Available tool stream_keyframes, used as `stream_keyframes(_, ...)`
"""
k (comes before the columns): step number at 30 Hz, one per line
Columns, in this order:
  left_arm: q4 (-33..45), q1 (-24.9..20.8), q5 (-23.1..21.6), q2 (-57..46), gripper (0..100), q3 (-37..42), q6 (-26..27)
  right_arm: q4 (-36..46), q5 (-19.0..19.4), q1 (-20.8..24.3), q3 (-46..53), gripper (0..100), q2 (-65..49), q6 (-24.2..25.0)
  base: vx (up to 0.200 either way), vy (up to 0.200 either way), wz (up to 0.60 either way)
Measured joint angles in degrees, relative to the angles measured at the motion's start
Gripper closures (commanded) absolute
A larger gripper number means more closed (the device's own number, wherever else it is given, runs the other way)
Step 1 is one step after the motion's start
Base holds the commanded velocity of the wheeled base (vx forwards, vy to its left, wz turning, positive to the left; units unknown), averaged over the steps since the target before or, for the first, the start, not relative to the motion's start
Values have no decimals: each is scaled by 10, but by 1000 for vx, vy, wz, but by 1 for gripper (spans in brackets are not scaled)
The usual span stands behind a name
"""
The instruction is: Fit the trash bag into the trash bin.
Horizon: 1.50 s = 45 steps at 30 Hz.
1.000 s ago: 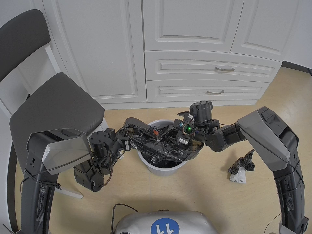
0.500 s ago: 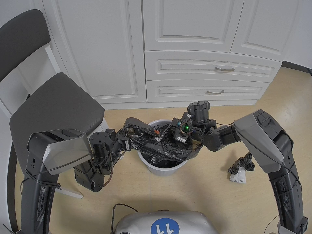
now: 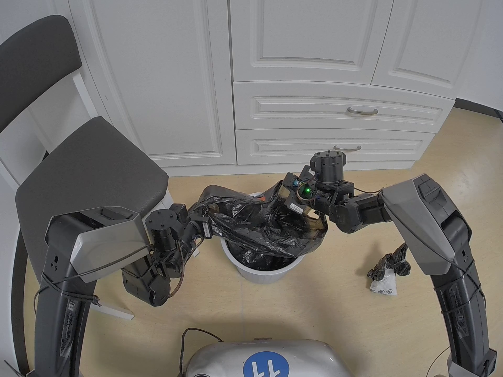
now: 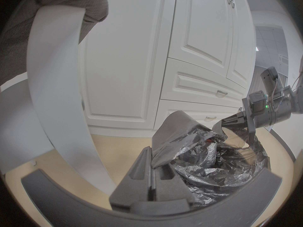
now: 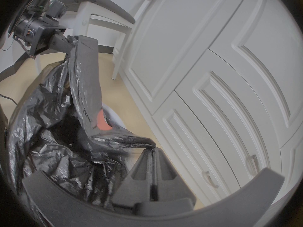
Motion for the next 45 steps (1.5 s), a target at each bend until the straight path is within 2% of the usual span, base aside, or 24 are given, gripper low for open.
stream_keyframes(6,0,-3,32,3,100,-23,-25,-28,-31,-12,-29,100,23,18,0,0,0)
stream_keyframes(14,1,-13,35,9,100,-48,-33,-44,-43,-27,-70,100,61,50,0,0,0)
stream_keyframes(24,22,-25,28,37,100,-133,-31,-54,-56,-39,-75,100,70,103,0,0,0)
stream_keyframes(25,23,-24,27,39,100,-137,-31,-54,-57,-39,-75,0,70,103,0,0,0)
stream_keyframes(30,23,-25,27,44,100,-143,-31,-51,-57,-41,-72,0,68,110,0,0,0)
stream_keyframes(34,22,-26,27,45,100,-142,-31,-51,-57,-39,-49,0,50,142,0,0,0)
stream_keyframes(41,22,-24,23,37,100,-123,-30,-61,-54,-38,68,0,-19,176,0,0,0)
stream_keyframes(45,23,-23,16,27,100,-104,-27,-108,-54,-41,168,0,-71,202,0,0,0)
